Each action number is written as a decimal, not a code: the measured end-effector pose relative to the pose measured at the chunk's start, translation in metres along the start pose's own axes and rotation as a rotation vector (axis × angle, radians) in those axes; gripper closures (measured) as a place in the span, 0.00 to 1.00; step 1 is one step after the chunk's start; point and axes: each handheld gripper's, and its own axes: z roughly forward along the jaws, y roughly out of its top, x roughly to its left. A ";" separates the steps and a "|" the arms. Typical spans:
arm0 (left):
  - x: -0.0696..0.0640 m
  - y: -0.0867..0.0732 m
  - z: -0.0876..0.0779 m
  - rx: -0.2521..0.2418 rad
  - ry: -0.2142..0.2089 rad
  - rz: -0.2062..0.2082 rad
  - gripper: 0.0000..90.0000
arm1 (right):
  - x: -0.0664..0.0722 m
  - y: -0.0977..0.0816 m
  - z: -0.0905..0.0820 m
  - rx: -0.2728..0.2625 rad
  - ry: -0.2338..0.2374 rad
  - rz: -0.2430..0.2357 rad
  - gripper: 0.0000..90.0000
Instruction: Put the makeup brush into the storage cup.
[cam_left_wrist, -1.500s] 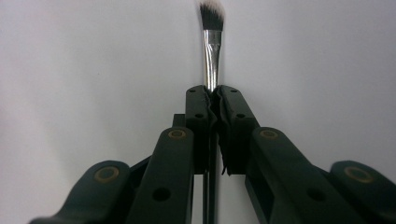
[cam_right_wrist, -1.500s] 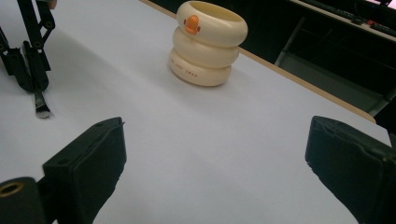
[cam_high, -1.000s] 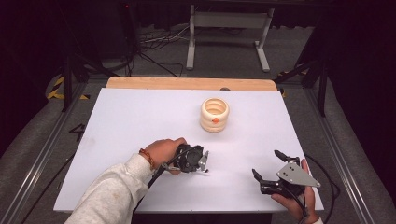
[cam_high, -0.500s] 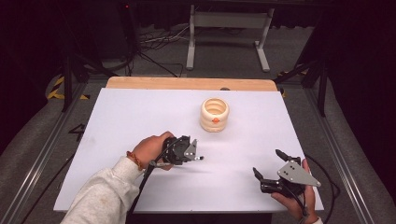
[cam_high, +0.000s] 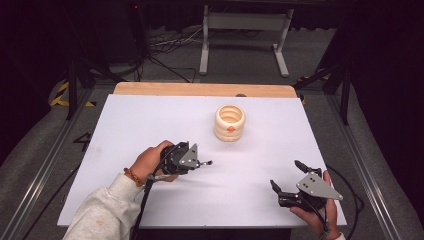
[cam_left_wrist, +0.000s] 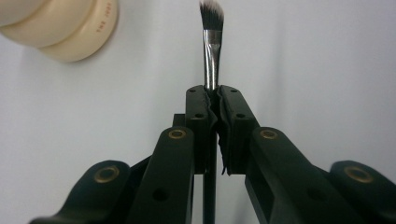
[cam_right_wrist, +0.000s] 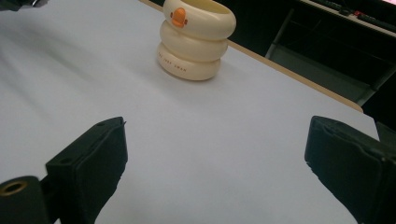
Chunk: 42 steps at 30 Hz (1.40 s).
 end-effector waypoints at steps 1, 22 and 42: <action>0.000 -0.002 -0.002 -0.018 0.009 -0.011 0.93 | 0.000 0.000 0.000 0.000 0.001 -0.001 0.07; 0.000 -0.037 -0.039 -0.365 0.165 -0.226 0.93 | 0.003 0.000 0.000 0.005 0.000 -0.017 0.07; 0.012 -0.055 -0.059 -0.598 0.305 -0.427 0.93 | 0.002 0.000 0.000 0.007 -0.005 -0.018 0.07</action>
